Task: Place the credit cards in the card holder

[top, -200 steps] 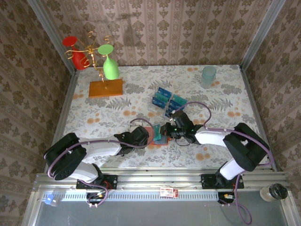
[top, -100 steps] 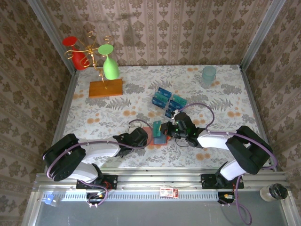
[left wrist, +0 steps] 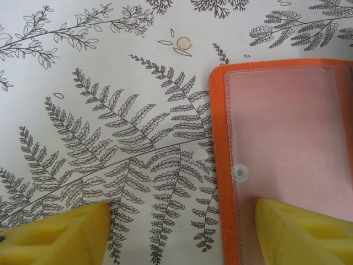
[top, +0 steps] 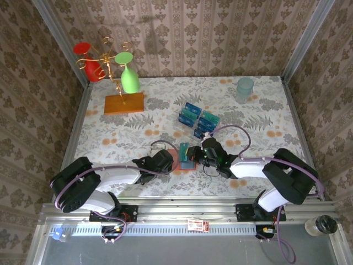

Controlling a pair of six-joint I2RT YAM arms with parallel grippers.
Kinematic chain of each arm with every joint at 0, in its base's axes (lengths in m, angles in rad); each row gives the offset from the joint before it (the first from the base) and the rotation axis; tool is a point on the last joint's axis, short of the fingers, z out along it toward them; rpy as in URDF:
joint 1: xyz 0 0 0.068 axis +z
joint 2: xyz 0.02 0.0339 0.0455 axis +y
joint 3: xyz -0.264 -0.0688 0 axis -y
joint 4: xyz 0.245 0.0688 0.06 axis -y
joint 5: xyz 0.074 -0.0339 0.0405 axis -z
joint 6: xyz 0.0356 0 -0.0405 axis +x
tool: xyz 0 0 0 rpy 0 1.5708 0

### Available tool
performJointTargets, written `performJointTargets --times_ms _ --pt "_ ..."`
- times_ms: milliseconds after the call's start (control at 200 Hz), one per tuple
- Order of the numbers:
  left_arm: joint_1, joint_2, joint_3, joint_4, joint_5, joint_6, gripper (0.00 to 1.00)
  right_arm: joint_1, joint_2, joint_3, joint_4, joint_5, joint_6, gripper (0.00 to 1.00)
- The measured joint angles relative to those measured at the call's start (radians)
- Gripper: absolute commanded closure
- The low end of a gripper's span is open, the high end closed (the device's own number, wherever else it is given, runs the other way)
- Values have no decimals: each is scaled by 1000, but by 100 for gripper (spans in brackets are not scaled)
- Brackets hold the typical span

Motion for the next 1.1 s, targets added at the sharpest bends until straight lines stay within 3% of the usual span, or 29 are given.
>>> performJointTargets --times_ms 1100 --pt "0 0 -1 1 -1 0 30 23 76 -29 103 20 58 100"
